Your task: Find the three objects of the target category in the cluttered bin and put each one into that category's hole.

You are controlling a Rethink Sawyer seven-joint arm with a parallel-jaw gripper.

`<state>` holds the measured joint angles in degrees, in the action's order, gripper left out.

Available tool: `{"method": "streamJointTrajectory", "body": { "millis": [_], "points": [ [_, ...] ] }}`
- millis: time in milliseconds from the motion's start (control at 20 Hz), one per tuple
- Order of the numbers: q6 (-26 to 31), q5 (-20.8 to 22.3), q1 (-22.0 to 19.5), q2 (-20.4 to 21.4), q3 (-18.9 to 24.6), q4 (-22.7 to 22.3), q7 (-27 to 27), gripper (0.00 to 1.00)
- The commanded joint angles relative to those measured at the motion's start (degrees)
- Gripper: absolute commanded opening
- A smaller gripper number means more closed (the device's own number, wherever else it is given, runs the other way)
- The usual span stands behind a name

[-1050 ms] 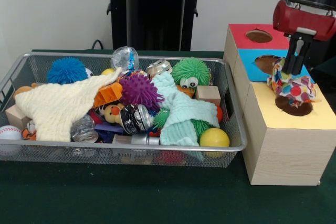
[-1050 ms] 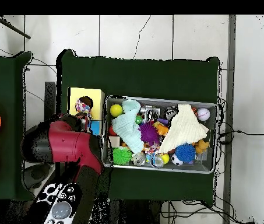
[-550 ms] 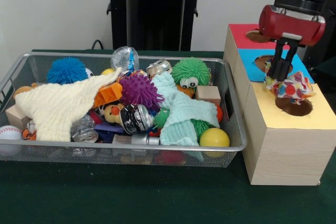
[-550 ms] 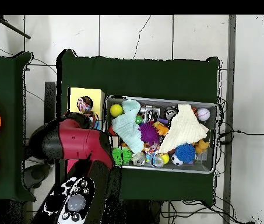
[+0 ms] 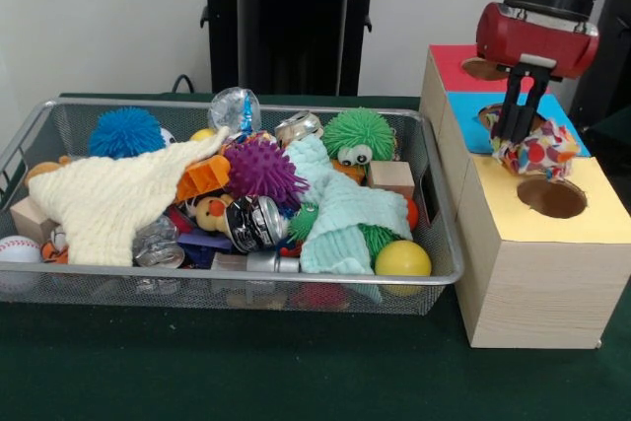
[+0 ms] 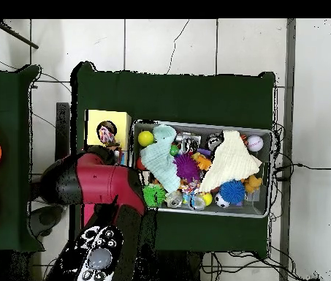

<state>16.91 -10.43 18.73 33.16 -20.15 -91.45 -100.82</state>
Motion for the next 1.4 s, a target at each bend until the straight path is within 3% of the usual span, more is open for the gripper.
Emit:
{"method": "streamJointTrajectory", "body": {
  "millis": [50,450,1050,1400],
  "points": [
    [3.43,-0.26,-1.19,-0.59,7.93,-2.90,-7.92,0.00],
    [3.77,-1.86,-1.90,-0.81,9.54,-1.34,-9.14,0.00],
    [-0.07,-2.21,-3.17,-1.53,11.87,-0.46,-10.34,0.00],
    [-6.42,-0.98,-2.42,-4.04,10.03,1.59,-11.29,0.00]
  ]
}}
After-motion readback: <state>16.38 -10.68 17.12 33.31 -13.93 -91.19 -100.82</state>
